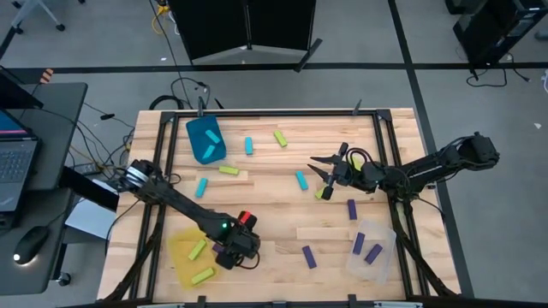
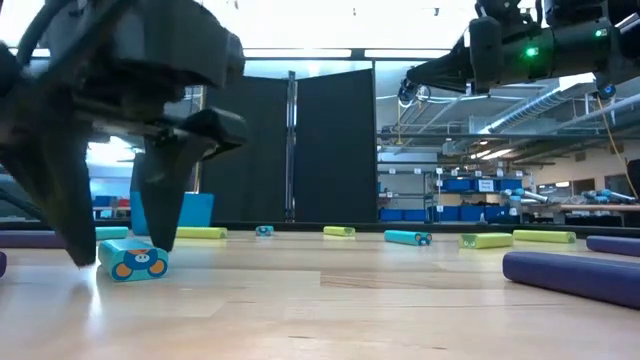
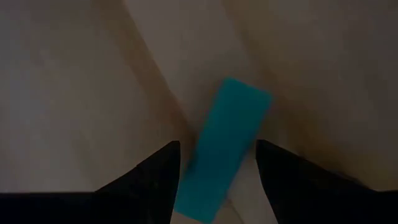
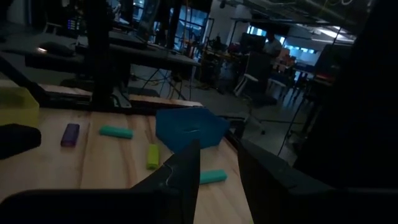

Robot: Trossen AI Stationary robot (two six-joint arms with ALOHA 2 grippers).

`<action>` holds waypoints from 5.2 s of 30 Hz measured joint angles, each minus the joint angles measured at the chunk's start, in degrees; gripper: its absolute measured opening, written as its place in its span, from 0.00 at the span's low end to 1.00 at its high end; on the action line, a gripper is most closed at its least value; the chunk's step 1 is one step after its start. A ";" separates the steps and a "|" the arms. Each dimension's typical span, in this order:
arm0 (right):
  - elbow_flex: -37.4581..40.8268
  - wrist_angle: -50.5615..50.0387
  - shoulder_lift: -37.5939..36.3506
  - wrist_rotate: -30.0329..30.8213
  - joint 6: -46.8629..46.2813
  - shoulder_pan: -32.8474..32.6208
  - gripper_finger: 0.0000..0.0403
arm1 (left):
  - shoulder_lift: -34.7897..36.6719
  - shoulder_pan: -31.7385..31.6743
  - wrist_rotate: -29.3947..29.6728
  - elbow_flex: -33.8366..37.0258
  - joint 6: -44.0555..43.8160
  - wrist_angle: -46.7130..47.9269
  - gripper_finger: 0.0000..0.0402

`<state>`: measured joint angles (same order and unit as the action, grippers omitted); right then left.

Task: Sort blocks
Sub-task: Put the blue block into the blue bin, then put the purple block into the transparent bin

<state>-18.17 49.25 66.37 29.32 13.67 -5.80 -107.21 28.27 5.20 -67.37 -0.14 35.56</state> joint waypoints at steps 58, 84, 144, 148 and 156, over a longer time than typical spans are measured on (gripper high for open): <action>-0.02 0.22 0.00 -0.46 0.44 -0.95 0.30 | 24.38 -39.09 26.98 2.06 -19.60 13.37 0.25; -0.02 0.39 0.00 -0.87 -0.24 -3.23 0.30 | 26.47 -63.45 19.78 13.03 -14.65 9.36 0.54; -43.20 -63.51 29.92 -17.28 -60.61 -21.95 0.46 | 50.58 -32.27 -1.63 12.96 -3.06 -2.25 0.53; -56.07 -81.31 35.34 -14.53 -65.50 -22.83 0.46 | 53.36 -32.26 -1.46 12.96 -2.76 -1.64 0.53; -73.06 -107.14 46.73 -13.25 -83.12 -24.91 0.46 | 57.27 -32.28 -1.09 12.96 0.25 -0.26 0.53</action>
<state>-91.23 -57.88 113.09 16.08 -69.45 -30.71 -49.94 -4.01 4.12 -54.41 0.11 35.30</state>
